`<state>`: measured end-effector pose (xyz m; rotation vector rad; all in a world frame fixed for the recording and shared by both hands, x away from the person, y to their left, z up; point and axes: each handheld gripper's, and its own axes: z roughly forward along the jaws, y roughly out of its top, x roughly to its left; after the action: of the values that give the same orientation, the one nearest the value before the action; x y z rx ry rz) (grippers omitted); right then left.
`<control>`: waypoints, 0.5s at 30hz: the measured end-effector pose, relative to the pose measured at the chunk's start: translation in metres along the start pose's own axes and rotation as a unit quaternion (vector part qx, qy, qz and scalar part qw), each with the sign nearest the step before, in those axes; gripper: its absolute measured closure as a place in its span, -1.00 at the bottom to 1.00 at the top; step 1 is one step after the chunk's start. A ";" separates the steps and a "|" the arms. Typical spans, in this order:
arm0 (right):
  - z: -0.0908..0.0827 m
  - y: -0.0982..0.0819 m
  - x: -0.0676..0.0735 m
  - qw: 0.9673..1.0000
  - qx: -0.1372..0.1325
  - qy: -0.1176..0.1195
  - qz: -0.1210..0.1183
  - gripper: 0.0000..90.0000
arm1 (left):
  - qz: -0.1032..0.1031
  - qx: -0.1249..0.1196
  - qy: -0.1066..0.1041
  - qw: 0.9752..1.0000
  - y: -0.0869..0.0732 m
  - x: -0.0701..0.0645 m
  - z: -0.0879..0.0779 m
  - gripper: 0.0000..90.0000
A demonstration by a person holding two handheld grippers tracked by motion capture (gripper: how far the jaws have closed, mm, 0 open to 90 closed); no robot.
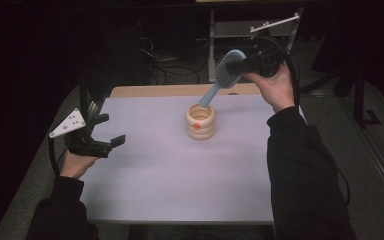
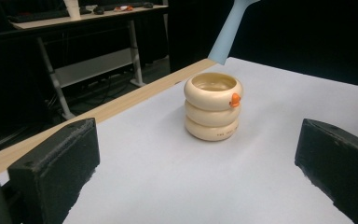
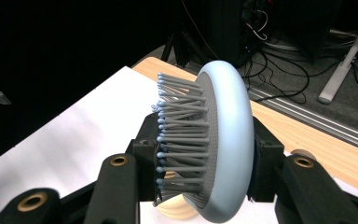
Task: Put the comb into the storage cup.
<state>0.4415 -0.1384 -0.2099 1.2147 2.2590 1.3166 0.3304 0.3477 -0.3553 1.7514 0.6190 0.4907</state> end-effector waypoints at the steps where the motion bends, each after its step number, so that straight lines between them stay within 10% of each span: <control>1: 0.002 0.000 0.000 1.000 0.001 -0.001 -0.001 0.23 | -0.001 -0.002 -0.001 1.000 -0.001 0.000 -0.001 -1.00; 15: 0.029 -0.008 -0.001 1.000 0.024 -0.003 -0.001 0.23 | -0.009 -0.007 0.006 1.000 -0.017 0.001 -0.009 -1.00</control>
<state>0.4540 -0.1238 -0.2326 1.2304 2.3009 1.2631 0.3230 0.3584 -0.3692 1.7298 0.6384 0.4915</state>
